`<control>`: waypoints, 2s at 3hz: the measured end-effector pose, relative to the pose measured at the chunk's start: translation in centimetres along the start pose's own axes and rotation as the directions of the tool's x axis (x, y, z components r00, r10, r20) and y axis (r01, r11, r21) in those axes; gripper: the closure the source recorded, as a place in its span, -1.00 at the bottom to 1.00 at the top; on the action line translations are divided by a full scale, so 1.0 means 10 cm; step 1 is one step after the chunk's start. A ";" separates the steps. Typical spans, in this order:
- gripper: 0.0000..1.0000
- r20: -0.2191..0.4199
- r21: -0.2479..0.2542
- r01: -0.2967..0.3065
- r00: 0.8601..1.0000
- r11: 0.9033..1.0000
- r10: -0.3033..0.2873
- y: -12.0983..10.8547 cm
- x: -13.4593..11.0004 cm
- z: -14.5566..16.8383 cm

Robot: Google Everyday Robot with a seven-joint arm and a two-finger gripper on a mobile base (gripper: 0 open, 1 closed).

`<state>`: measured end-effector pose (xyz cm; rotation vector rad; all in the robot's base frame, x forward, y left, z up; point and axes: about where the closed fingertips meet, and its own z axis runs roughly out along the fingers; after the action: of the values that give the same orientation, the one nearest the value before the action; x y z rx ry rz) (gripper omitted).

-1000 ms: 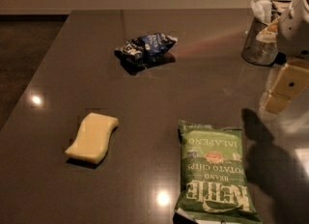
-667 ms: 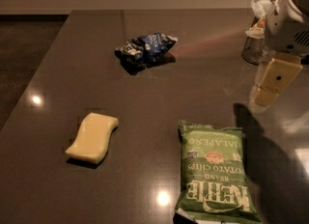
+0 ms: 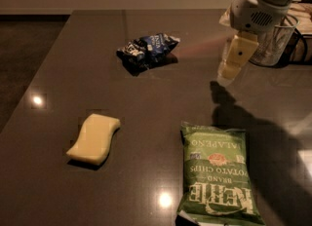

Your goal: Move blue chip bag near sponge

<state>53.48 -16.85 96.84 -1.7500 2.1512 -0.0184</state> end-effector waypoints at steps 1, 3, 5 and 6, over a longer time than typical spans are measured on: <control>-1.00 0.064 -0.011 0.015 0.998 1.000 -0.014 -0.39 -0.36 0.33; -1.00 0.079 -0.028 0.053 0.996 0.998 -0.051 -0.98 -0.90 1.05; -0.85 -0.008 -0.035 0.071 0.997 0.997 -0.071 -1.25 -1.22 1.65; -0.41 -0.035 -0.044 0.075 0.996 0.996 -0.077 -1.28 -1.25 1.74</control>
Offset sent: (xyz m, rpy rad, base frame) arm 0.1629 0.0974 -0.0501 0.0794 -0.0093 0.1005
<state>72.59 -4.12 87.00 -1.8691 2.1242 -0.0239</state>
